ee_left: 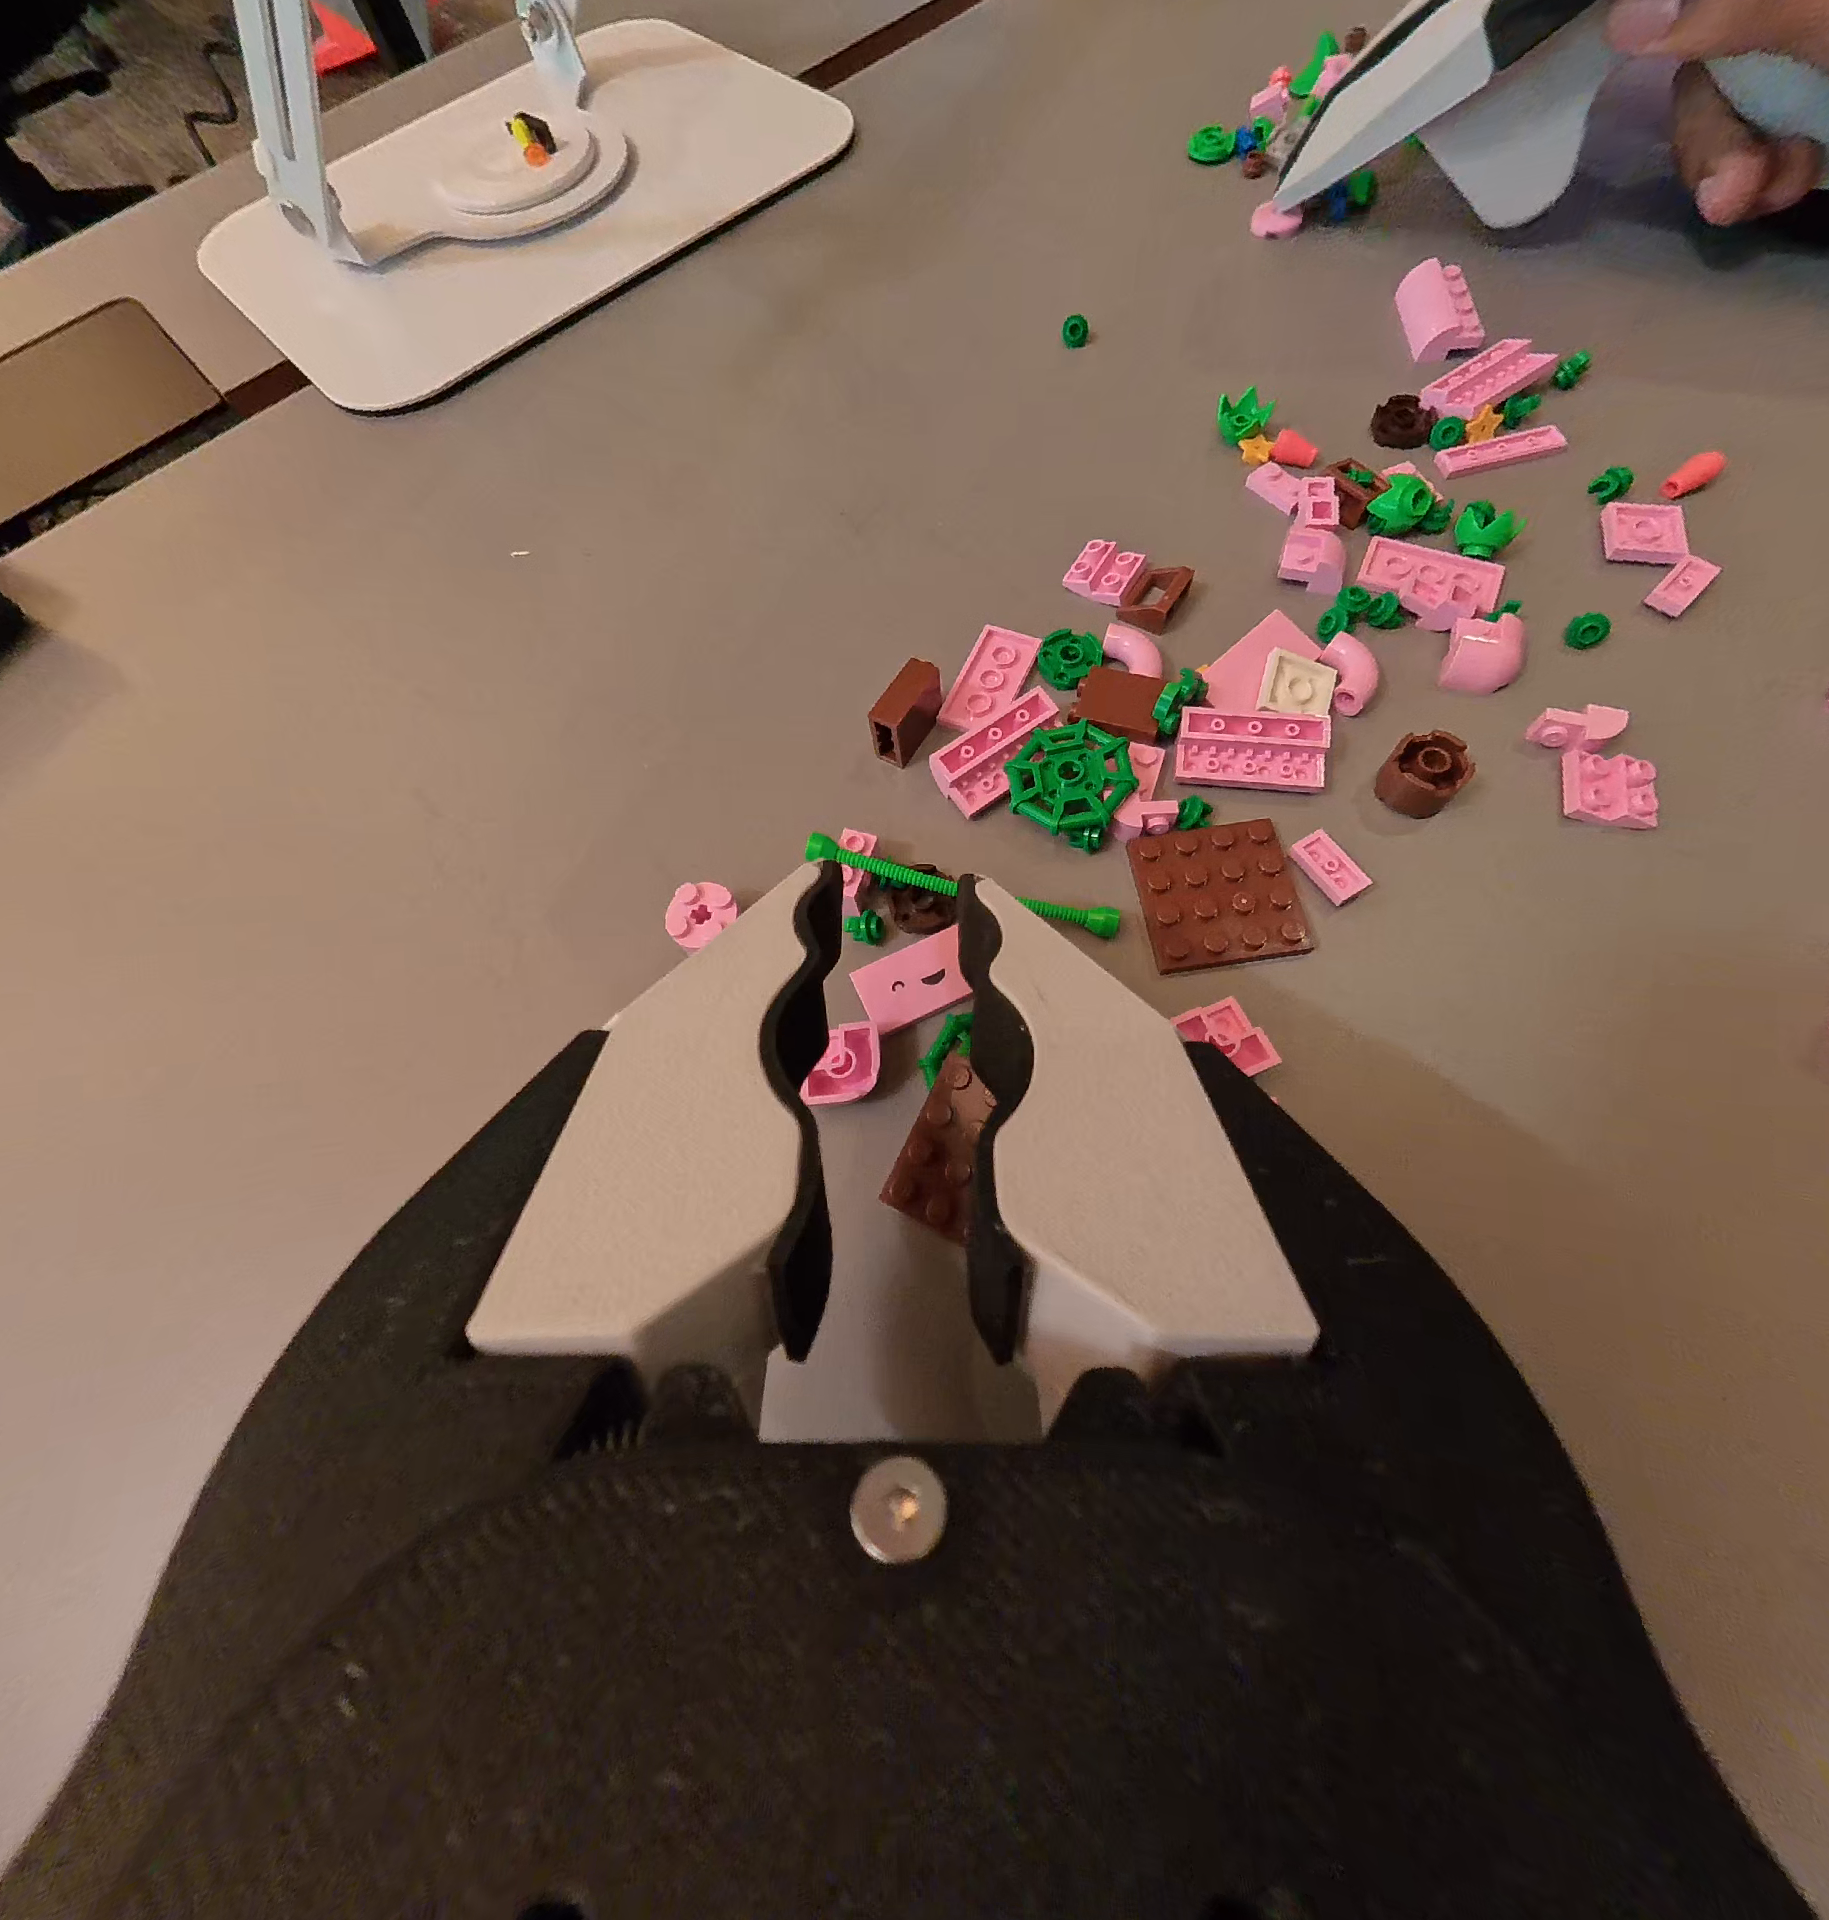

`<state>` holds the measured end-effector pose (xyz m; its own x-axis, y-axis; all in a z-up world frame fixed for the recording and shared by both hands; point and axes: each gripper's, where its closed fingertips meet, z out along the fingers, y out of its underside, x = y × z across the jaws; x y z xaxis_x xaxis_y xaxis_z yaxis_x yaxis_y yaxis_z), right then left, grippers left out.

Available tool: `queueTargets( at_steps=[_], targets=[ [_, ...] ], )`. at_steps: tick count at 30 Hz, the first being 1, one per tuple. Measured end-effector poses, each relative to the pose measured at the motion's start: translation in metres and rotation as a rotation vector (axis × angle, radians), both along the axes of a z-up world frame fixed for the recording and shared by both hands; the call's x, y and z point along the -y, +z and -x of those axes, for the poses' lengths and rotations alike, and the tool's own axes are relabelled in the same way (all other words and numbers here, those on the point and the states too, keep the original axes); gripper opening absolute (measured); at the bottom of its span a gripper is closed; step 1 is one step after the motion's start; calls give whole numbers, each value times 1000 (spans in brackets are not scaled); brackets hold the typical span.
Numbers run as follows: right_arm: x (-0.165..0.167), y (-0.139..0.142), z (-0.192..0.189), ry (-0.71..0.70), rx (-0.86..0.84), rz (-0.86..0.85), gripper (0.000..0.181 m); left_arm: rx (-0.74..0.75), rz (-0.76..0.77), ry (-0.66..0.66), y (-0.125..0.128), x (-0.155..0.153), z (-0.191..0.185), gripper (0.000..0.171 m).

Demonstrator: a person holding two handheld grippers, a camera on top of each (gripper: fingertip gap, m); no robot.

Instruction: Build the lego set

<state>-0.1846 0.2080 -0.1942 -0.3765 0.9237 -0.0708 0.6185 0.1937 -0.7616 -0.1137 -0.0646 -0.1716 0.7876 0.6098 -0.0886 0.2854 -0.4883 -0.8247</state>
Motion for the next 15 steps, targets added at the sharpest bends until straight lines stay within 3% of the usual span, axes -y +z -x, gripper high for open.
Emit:
queueTargets(
  at_steps=[6,15],
  targets=[
    [3,4,-2,22,-42,-46,0,-4,3,0,0,0,0,20],
    [-4,10,-6,16,-81,-28,12,-6,18,-11,-2,-1,-1,20]
  ],
)
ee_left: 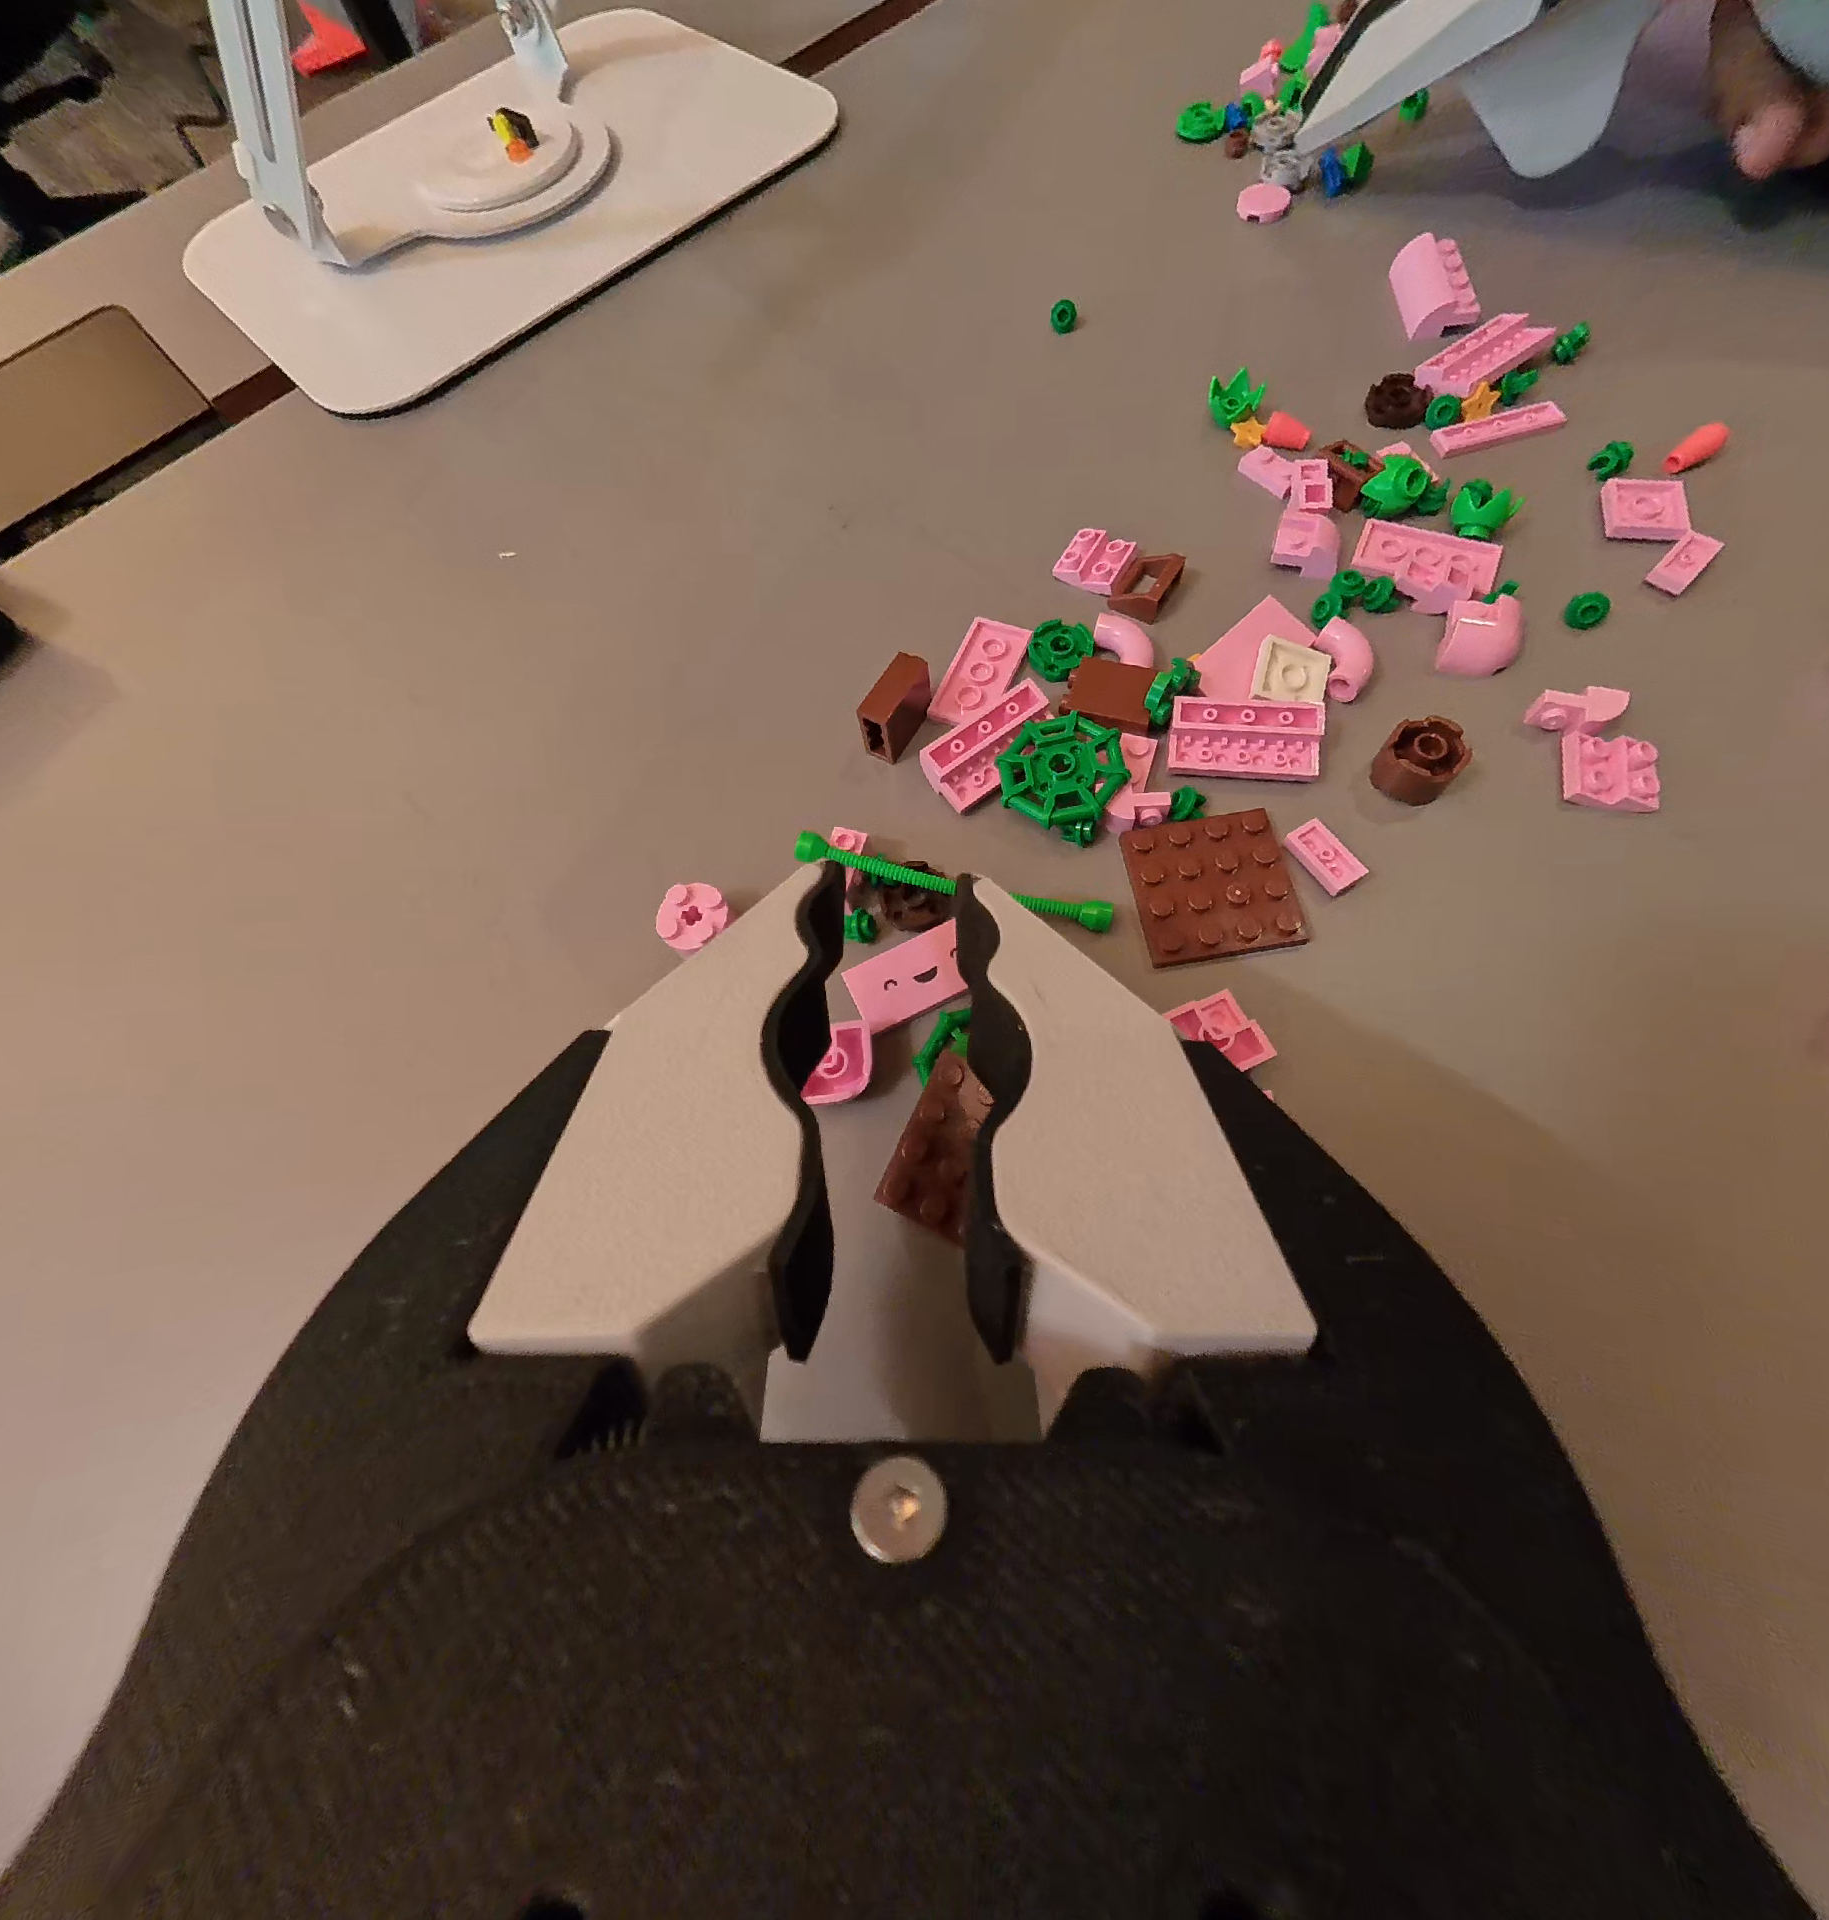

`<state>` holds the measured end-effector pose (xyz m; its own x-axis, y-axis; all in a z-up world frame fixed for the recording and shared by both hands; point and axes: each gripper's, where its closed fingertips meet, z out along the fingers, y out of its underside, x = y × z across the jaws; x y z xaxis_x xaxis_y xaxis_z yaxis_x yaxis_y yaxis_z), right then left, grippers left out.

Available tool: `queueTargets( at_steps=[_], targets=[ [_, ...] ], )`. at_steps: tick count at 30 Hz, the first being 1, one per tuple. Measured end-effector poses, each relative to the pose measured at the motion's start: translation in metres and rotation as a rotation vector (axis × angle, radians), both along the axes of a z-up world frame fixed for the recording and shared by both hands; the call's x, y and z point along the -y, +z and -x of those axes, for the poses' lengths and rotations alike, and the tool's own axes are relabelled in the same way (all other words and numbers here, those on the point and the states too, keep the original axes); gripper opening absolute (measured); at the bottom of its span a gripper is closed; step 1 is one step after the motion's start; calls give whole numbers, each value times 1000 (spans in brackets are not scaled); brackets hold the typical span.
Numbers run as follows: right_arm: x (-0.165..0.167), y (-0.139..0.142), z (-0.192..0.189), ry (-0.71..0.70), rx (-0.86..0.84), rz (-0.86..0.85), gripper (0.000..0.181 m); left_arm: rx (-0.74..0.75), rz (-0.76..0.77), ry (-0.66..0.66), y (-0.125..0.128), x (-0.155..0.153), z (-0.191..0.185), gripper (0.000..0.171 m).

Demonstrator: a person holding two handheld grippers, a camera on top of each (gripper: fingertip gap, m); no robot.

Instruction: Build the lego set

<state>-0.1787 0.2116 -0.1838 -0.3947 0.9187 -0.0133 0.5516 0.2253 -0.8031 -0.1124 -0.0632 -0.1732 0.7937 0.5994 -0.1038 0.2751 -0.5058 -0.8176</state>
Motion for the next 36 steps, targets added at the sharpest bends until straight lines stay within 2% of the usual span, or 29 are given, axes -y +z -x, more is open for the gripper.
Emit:
queueTargets(
  at_steps=[9,13,16,19,22,24,29,33,36],
  targets=[
    [17,-10,1,108,33,-72,24,0,15,-8,-2,-1,-1,19],
    [15,-10,3,95,42,-58,22,3,15,-10,-2,-1,-1,18],
    [15,-14,3,93,72,-44,27,3,15,-11,-2,-1,-1,18],
    [18,-13,1,116,68,-48,14,3,15,-12,-2,-1,-1,18],
    [24,-9,-2,162,21,-80,14,-1,15,-13,-2,-2,-2,18],
    [34,2,-9,226,-61,-83,14,-3,15,-14,-2,-2,-2,18],
    [87,58,-63,566,-327,93,13,-6,16,-17,-2,-2,-2,18],
    [115,115,-116,774,-381,438,14,-8,29,-21,-3,-2,-3,18],
    [119,148,-146,919,-369,713,13,-7,30,-21,-3,-2,-3,18]
  ],
)
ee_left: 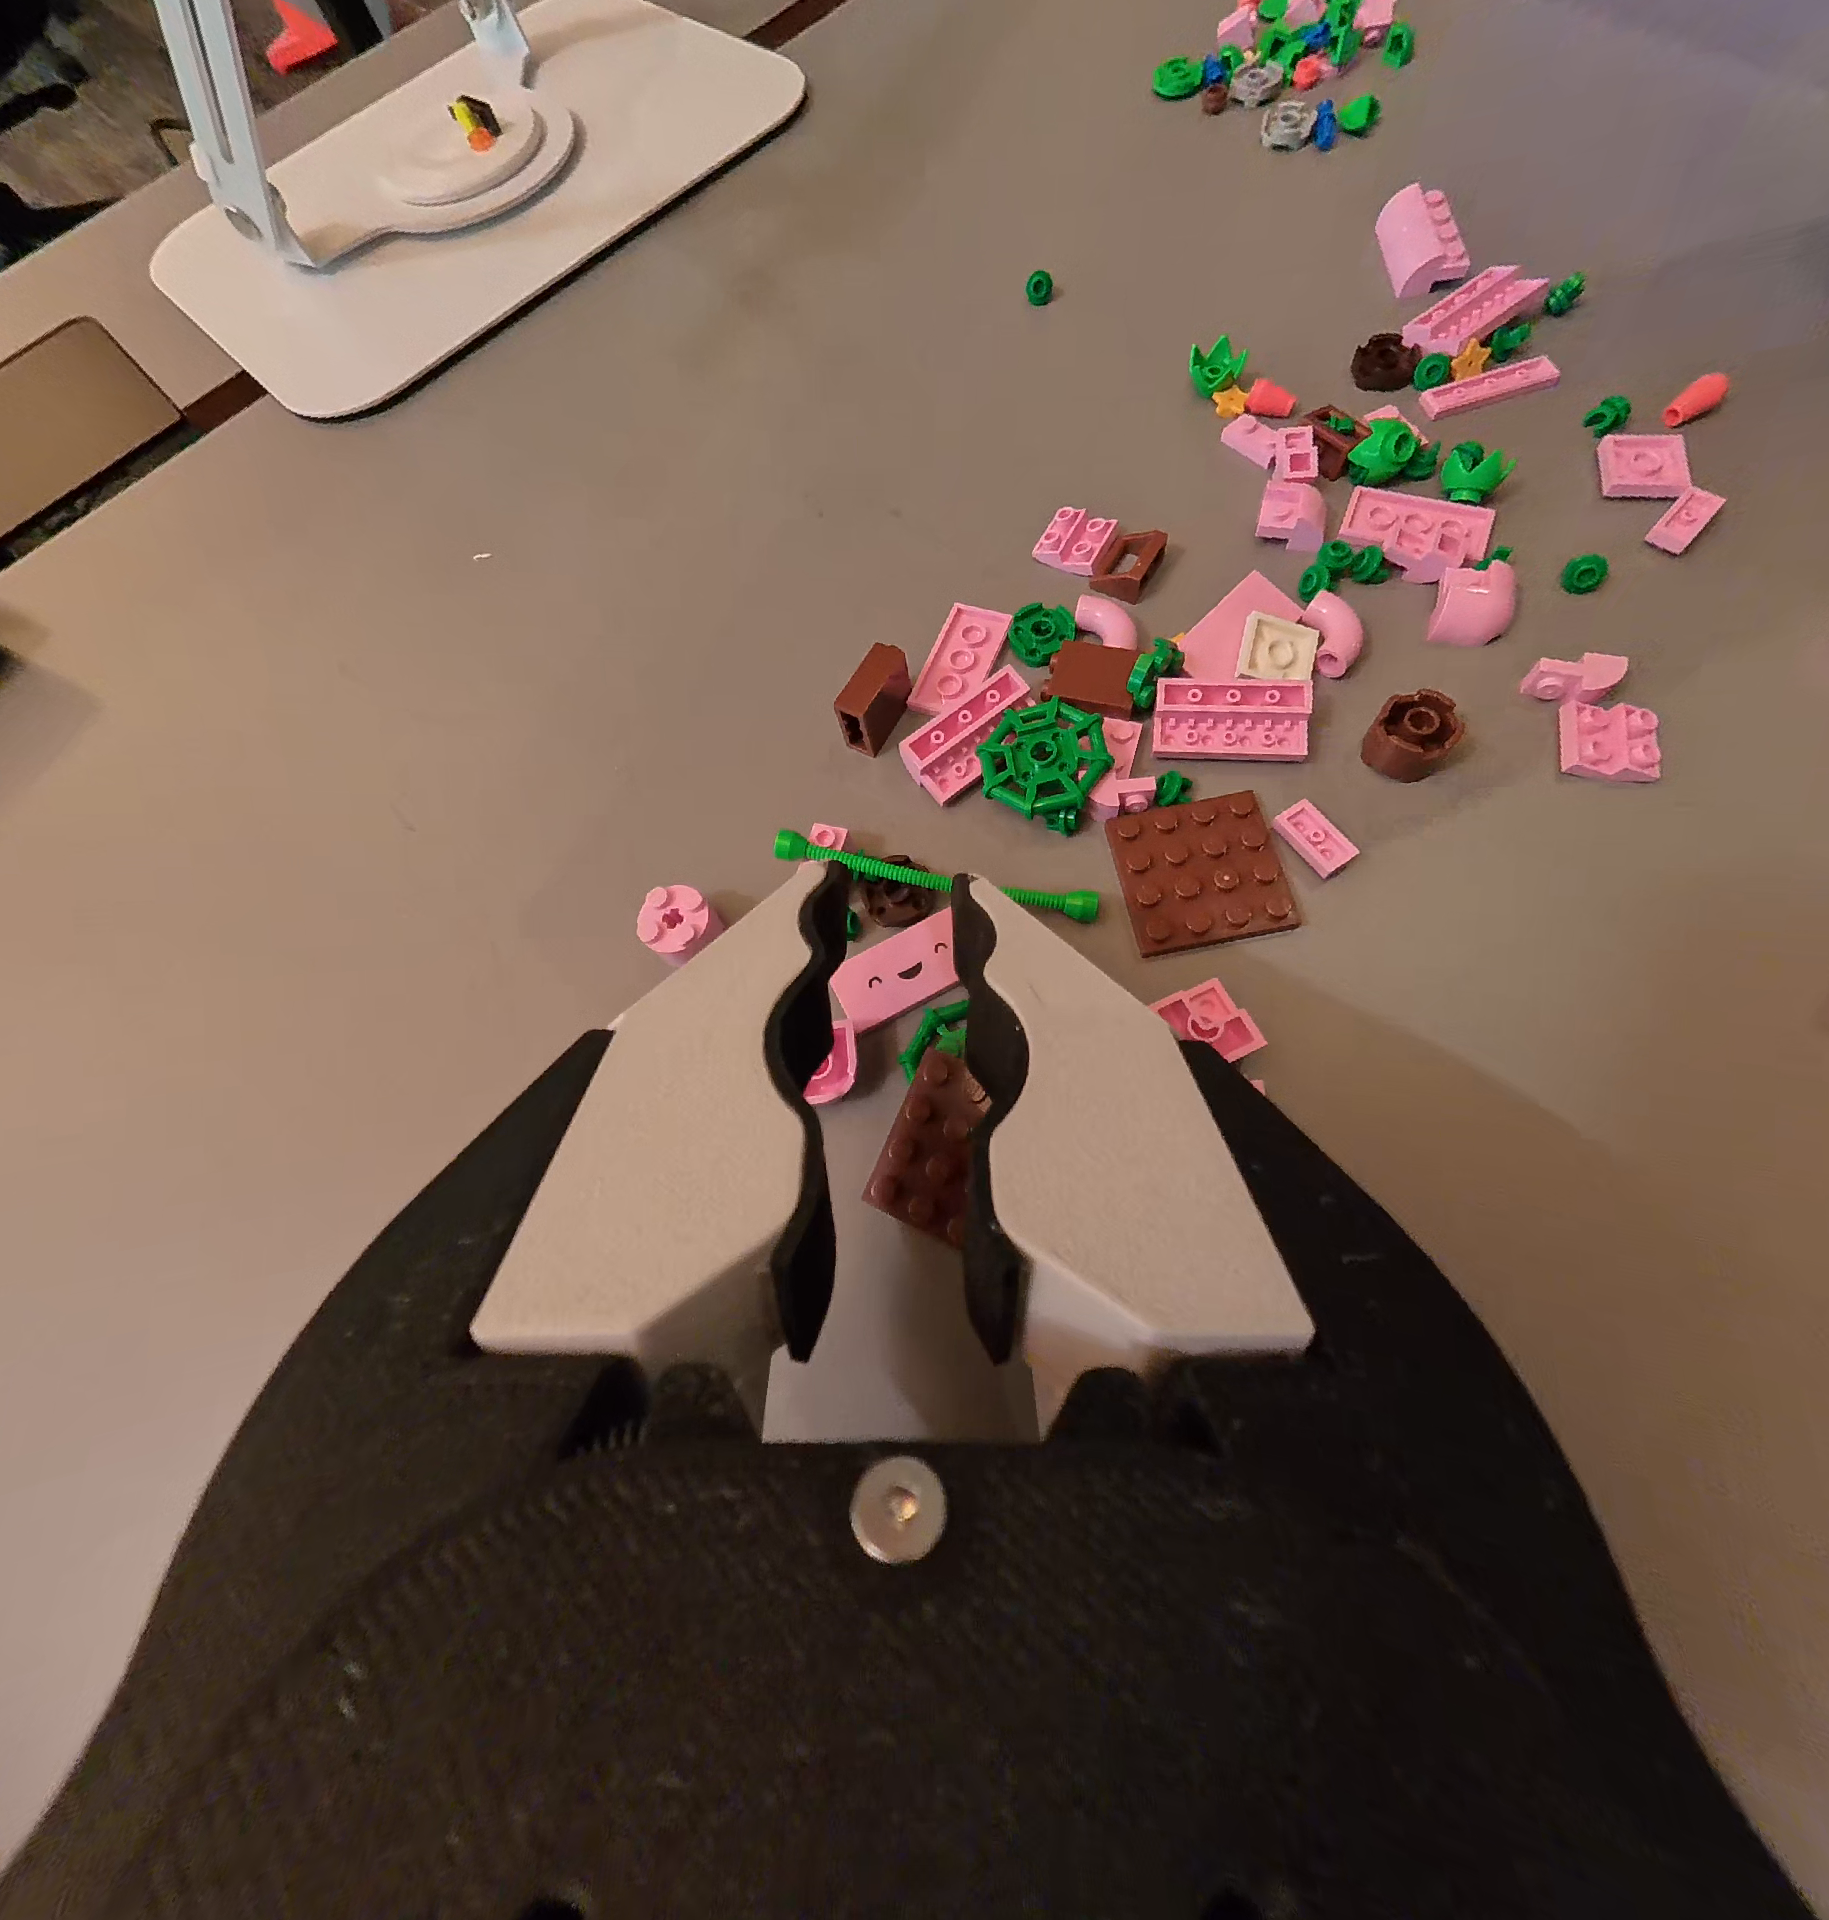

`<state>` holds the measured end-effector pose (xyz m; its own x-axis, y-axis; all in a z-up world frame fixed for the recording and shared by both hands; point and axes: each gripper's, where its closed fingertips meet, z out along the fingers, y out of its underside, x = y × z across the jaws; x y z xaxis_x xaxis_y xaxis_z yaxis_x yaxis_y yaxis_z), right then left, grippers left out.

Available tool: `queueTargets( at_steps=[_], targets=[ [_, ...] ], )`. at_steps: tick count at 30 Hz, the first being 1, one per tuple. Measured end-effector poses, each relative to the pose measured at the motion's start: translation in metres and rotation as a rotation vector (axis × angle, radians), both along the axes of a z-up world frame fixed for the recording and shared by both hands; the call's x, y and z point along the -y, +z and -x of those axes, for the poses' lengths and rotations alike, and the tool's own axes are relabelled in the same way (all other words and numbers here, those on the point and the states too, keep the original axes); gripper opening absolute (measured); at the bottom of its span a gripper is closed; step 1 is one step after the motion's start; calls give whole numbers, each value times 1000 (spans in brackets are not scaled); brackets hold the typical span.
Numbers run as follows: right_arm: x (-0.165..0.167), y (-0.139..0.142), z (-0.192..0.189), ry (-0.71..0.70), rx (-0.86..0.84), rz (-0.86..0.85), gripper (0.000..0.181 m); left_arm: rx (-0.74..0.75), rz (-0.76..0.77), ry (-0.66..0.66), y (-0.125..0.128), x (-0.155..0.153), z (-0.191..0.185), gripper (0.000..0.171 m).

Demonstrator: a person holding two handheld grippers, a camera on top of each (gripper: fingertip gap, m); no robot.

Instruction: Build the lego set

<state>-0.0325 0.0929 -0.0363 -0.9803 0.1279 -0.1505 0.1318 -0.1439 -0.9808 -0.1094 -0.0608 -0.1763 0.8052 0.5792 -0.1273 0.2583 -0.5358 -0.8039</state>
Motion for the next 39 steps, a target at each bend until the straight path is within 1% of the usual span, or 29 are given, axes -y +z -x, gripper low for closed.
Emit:
queueTargets(
  at_steps=[2,4,9,12,17,22,25,27,30,39],
  targets=[
    [-1,9,-10,77,20,68,13,0,-3,0,0,0,0,18],
    [0,9,-15,114,30,80,13,1,-2,-1,0,0,0,18],
    [12,-7,-25,143,23,-45,13,0,5,-4,-1,0,-1,18],
    [15,-25,-31,135,-6,-218,14,-2,6,-7,-1,-1,-1,18],
    [5,-74,-32,44,-67,-571,14,-6,16,-10,-2,-1,-1,18],
    [7,-120,-47,109,-47,-802,14,-8,24,-10,-2,-1,-2,18],
    [7,-139,-53,123,-58,-914,14,-8,29,-10,-3,-1,-1,18],
    [7,-142,-55,118,-69,-938,14,-8,30,-10,-3,-1,-1,18],
    [6,-141,-58,113,-73,-930,14,-6,34,-10,-4,-1,-1,18],
    [0,-146,-53,77,-56,-949,14,-9,46,-15,-5,-2,-2,18]
  ],
)
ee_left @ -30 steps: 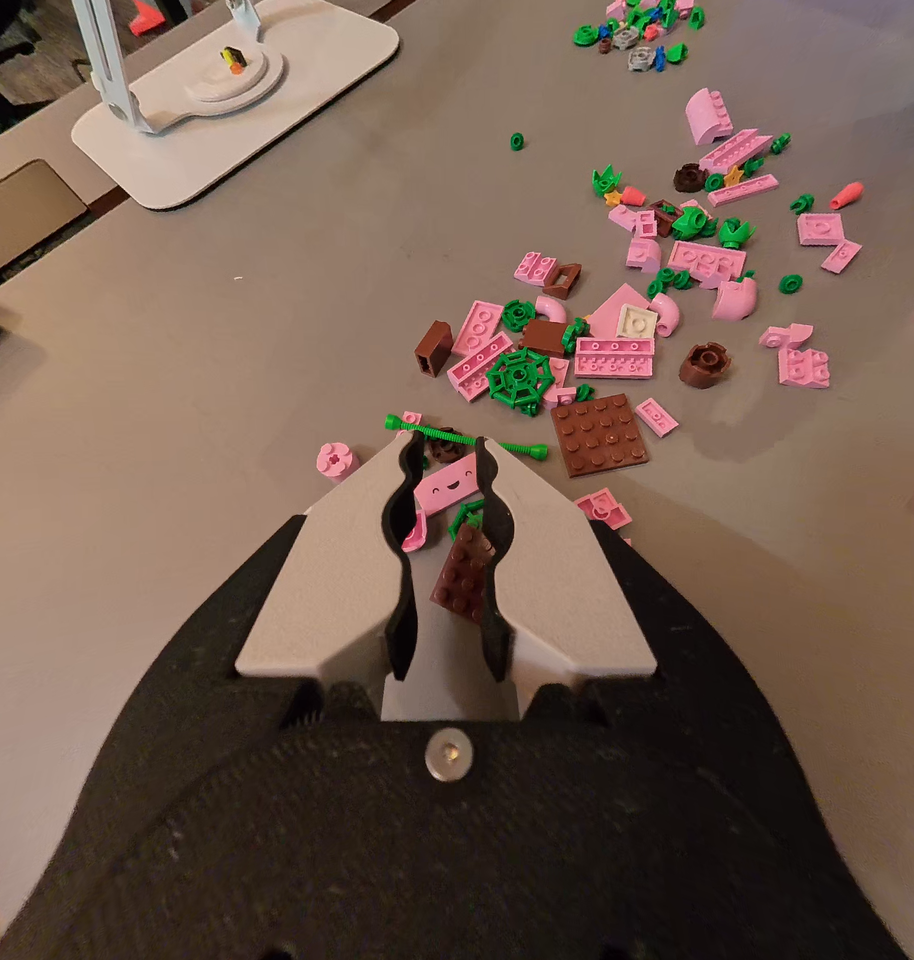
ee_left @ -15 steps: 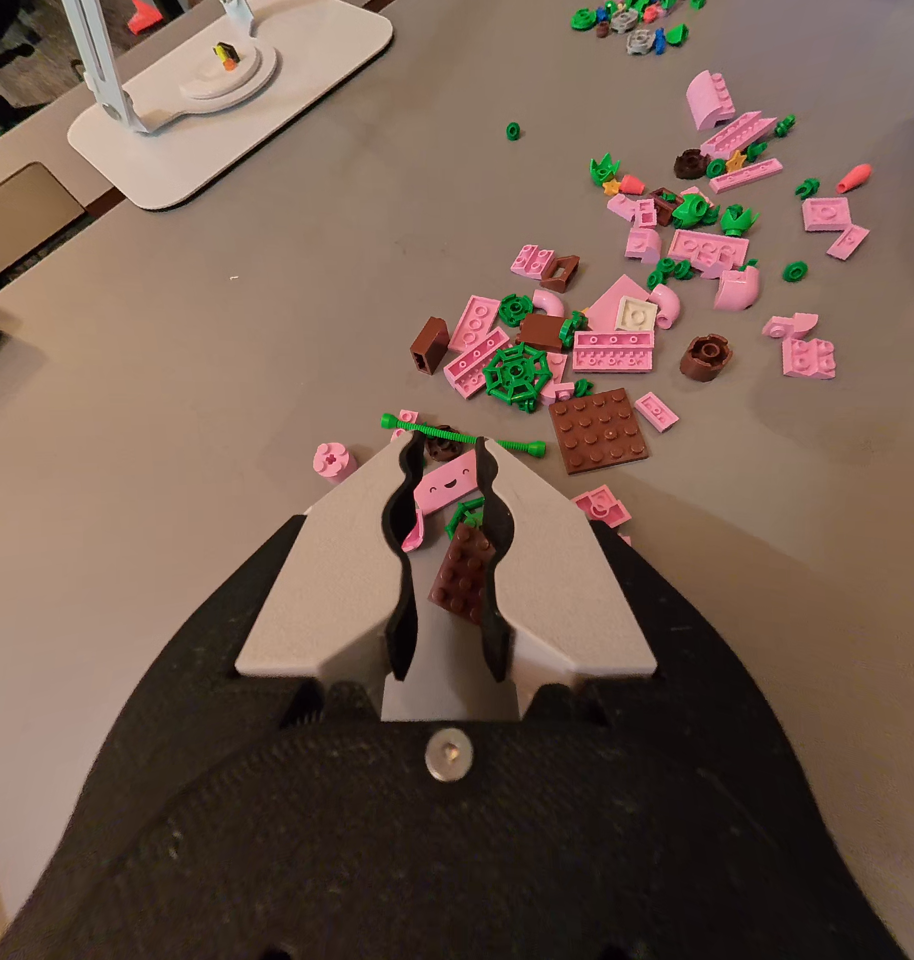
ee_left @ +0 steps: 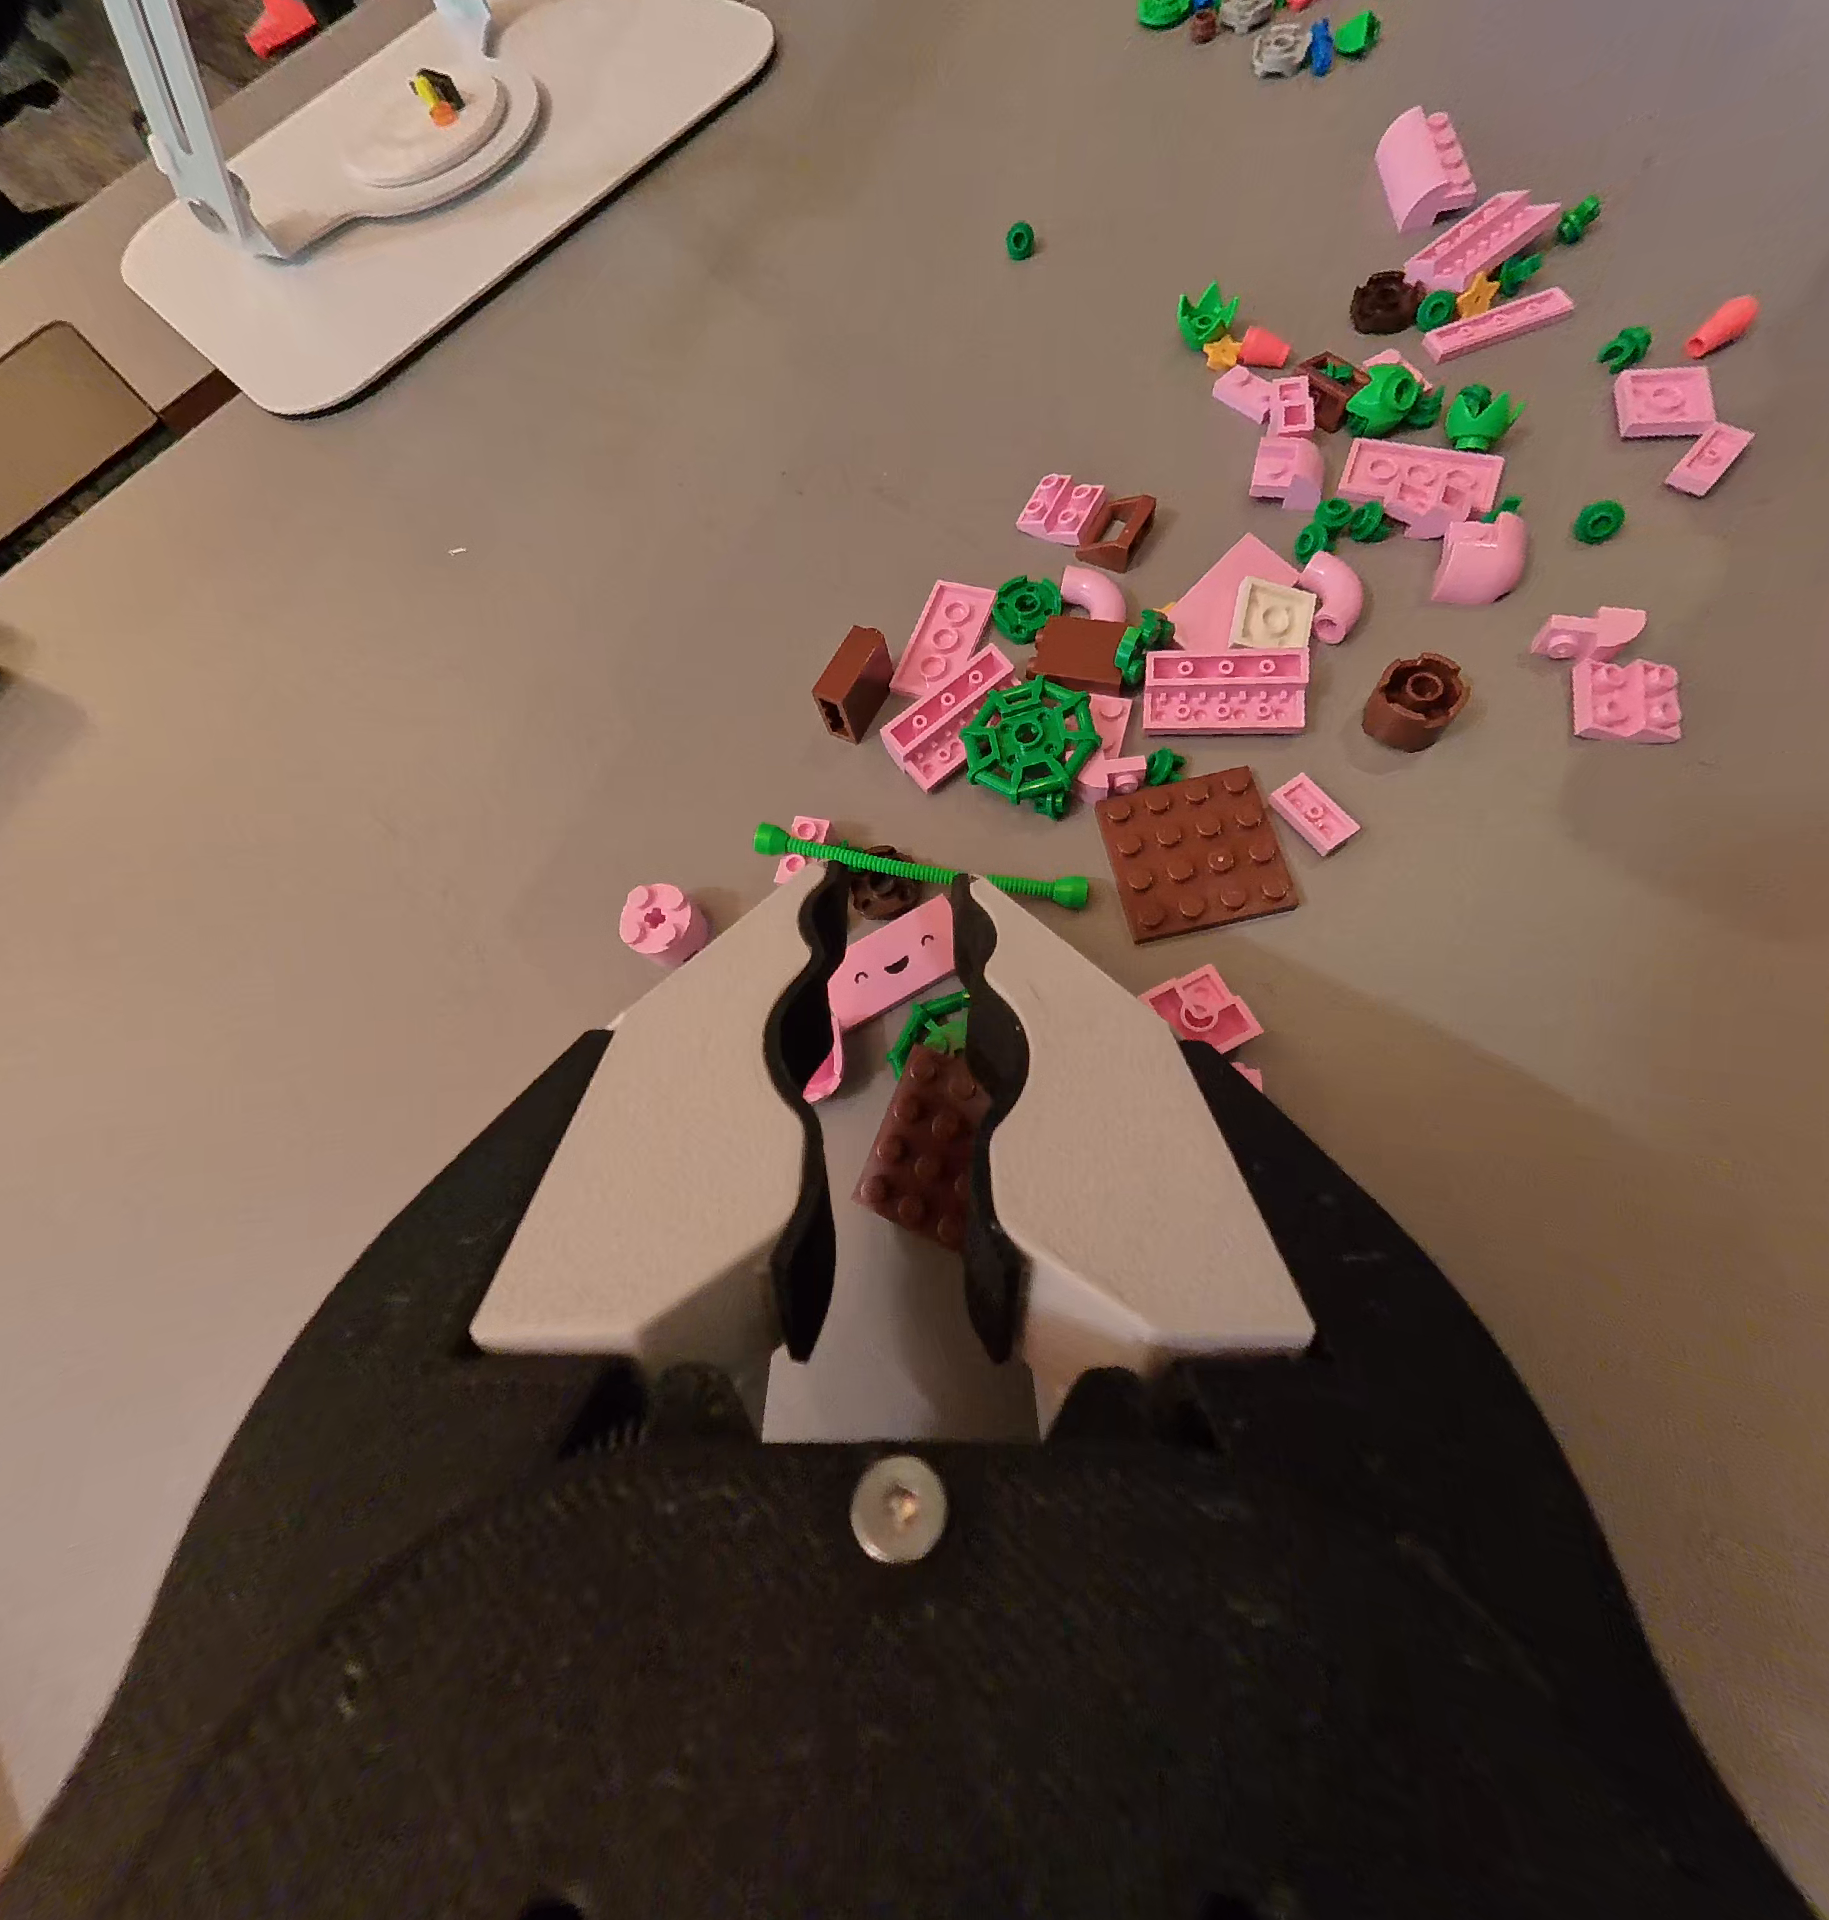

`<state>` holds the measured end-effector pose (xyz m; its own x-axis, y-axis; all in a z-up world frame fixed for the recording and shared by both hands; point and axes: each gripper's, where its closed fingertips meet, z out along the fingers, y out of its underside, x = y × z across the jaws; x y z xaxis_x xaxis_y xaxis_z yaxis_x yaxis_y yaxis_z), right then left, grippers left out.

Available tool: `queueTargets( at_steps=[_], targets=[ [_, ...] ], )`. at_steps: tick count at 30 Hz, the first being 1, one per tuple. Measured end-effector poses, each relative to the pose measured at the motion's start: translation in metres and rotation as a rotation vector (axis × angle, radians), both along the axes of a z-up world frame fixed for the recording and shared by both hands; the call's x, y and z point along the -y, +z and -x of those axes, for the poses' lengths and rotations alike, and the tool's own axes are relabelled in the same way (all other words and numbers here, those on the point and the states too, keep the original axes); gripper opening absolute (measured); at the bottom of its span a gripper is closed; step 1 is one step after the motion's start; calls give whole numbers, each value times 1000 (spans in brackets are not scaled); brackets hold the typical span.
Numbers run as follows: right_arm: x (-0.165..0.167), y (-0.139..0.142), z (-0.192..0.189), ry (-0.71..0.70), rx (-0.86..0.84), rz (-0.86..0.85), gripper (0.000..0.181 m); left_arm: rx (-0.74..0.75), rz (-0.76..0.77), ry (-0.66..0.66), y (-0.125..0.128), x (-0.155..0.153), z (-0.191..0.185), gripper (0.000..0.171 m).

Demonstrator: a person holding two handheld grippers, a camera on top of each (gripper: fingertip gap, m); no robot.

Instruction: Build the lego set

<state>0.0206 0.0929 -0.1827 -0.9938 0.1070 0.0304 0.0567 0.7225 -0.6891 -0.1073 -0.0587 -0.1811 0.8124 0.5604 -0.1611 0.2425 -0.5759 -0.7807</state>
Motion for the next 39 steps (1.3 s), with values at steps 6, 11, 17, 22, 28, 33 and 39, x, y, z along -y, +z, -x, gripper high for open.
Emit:
queueTargets(
  at_steps=[6,11,17,22,28,33,39],
  targets=[
    [0,1,0,-23,6,14,14,1,0,0,0,0,0,19],
    [0,1,-4,-25,23,42,14,-1,4,-2,0,0,0,18],
    [1,-1,-6,-18,21,37,14,1,3,0,0,0,0,18],
    [2,-1,-5,-11,20,44,14,1,4,0,-1,0,0,19],
    [2,-3,-4,-12,26,44,14,2,6,-2,-1,0,0,19],
    [1,-3,-3,-14,26,44,14,3,8,-2,-1,0,0,19],
    [-1,-1,0,-37,14,40,14,5,11,-3,-2,0,0,19]
  ],
)
